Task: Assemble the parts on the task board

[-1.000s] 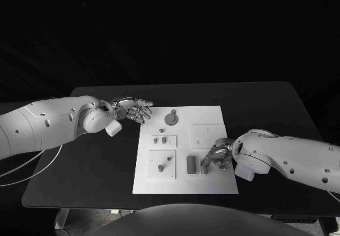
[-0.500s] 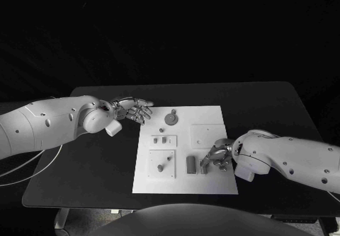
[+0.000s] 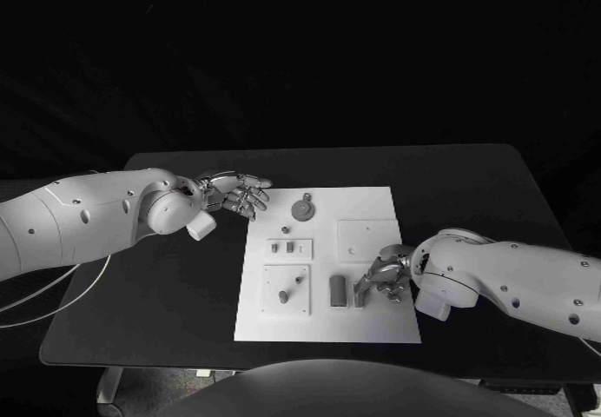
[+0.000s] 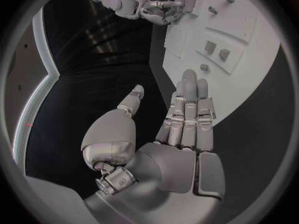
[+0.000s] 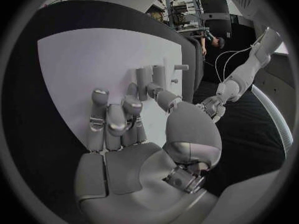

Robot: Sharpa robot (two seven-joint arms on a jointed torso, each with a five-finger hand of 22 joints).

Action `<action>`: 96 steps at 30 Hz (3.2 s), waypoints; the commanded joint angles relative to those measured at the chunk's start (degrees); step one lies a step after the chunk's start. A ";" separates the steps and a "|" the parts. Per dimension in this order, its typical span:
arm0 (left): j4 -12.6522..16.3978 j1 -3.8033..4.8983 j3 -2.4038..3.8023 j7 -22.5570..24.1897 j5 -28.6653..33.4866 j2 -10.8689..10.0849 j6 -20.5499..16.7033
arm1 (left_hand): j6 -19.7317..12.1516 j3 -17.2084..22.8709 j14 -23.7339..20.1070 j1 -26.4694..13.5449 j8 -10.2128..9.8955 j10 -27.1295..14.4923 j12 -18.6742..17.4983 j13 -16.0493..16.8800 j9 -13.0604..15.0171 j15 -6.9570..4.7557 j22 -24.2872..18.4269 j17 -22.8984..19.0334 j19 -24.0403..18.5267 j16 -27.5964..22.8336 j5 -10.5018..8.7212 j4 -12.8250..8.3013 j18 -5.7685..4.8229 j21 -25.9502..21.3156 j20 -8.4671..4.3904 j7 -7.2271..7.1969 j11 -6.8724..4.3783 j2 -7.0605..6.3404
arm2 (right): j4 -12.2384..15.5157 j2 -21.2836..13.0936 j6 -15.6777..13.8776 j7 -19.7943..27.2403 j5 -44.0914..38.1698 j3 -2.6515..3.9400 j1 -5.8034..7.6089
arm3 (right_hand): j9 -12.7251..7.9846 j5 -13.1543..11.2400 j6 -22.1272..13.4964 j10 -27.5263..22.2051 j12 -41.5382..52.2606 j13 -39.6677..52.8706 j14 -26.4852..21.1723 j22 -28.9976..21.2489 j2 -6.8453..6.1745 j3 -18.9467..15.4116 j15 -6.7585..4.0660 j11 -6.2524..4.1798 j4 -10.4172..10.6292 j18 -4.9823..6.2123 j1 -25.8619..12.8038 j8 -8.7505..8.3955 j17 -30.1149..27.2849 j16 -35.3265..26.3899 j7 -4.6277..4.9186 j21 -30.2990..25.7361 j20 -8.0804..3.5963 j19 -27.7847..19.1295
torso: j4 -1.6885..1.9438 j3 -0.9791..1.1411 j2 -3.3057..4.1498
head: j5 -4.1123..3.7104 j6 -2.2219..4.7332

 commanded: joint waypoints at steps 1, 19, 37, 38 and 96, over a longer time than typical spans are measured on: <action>0.06 0.09 0.02 0.12 -0.07 0.11 0.71 | 0.23 0.13 0.29 -0.17 0.38 0.41 0.16 -0.08 0.04 0.05 0.07 0.00 0.46 0.02 0.12 -0.11 0.79 -0.21 0.07 -0.03 -0.02 -0.17 | 0.25 0.22 1.40 1.01 -0.19 -0.07 -0.16 | 0.06 -0.18 -0.66 -0.33 0.11 0.04 -0.54 1.05 -0.71 0.06 -0.06 0.27 0.65 0.78 0.09 -0.25 -0.09 -0.18 0.24 -0.38 0.01 0.17 | -0.01 0.01 -0.01 | 0.04 -0.04; -0.12 0.09 0.02 -0.25 -0.11 0.19 0.70 | 0.21 0.16 0.29 -0.17 0.37 0.41 0.15 -0.09 0.04 0.05 0.08 0.00 0.47 0.03 0.12 -0.14 0.80 -0.22 0.06 -0.03 -0.02 -0.17 | 0.35 0.17 1.84 1.67 -0.44 -0.07 -0.18 | 0.09 -0.20 -1.02 -0.59 0.25 0.12 -0.79 1.11 -1.91 0.12 0.03 0.38 1.89 0.78 0.37 -0.38 -0.20 -0.19 0.35 -0.40 0.01 -0.04 | 0.00 0.00 -0.01 | 0.24 -0.07; -0.20 0.09 0.02 -0.48 -0.31 0.27 0.89 | 0.21 0.22 0.29 -0.11 0.38 0.41 0.15 -0.11 0.04 0.05 0.10 0.00 0.48 0.03 0.12 -0.19 0.80 -0.24 0.05 -0.03 -0.02 -0.12 | 0.88 0.25 2.00 2.47 -4.96 -0.07 -0.30 | 0.29 -0.23 -1.21 -0.79 0.52 0.13 -1.01 1.15 0.93 -0.85 0.13 0.44 -1.50 0.78 3.09 -0.31 -0.17 -0.07 0.41 -0.16 0.07 -0.49 | 0.01 0.00 0.00 | 0.34 -0.28; -0.21 0.09 0.02 -0.50 -0.31 0.27 0.90 | 0.21 0.22 0.29 -0.11 0.38 0.41 0.15 -0.11 0.04 0.05 0.11 0.00 0.48 0.03 0.12 -0.19 0.80 -0.24 0.06 -0.03 -0.02 -0.13 | 0.90 0.26 2.02 2.49 -4.98 -0.07 -0.30 | 0.30 -0.22 -1.21 -0.80 0.54 0.12 -1.01 1.15 1.13 -0.95 0.14 0.44 -1.80 0.78 3.15 -0.31 -0.13 -0.07 0.43 -0.16 0.09 -0.53 | 0.00 -0.01 -0.01 | 0.33 -0.28; -0.49 0.09 0.01 -1.66 -0.57 0.03 1.28 | 0.14 0.22 0.28 -0.26 0.36 0.40 0.13 -0.16 0.02 0.06 0.15 0.00 0.50 0.03 0.11 -0.18 0.77 -0.29 0.08 0.01 0.00 -0.12 | 2.74 -1.79 1.61 6.27 -6.88 -0.07 -0.36 | 0.19 -0.20 -2.11 -1.48 0.97 -0.07 -1.38 1.12 -3.76 -1.03 0.25 0.64 9.14 0.78 -8.58 -0.80 -0.23 -0.06 0.63 -0.42 -0.03 -0.76 | 0.01 -0.03 0.00 | 0.87 -0.28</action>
